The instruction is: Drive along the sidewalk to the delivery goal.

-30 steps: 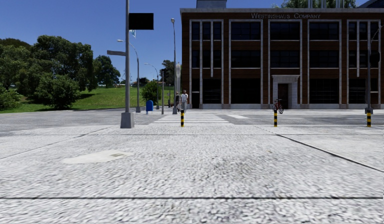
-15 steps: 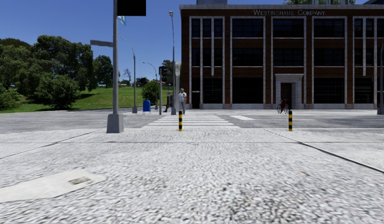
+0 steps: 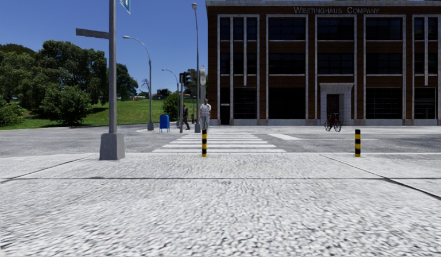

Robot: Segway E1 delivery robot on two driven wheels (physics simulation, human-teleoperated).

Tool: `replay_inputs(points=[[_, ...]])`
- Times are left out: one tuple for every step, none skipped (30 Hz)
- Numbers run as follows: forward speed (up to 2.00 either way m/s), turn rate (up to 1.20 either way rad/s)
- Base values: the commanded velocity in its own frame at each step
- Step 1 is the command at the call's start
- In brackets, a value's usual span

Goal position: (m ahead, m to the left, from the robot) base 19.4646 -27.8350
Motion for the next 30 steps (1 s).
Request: replay_inputs(points=[[2.0,0.0],[2.0,0.0],[2.0,0.0],[2.0,0.0],[2.0,0.0],[2.0,0.0],[2.0,0.0],[2.0,0.0],[2.0,0.0],[2.0,0.0],[2.0,0.0],[2.0,0.0],[2.0,0.0],[2.0,0.0],[2.0,0.0],[2.0,0.0],[2.0,0.0],[2.0,0.0],[2.0,0.0],[2.0,0.0],[2.0,0.0],[2.0,0.0],[2.0,0.0],[2.0,0.0],[2.0,0.0],[2.0,0.0],[2.0,0.0],[2.0,0.0],[2.0,0.0],[2.0,0.0]])
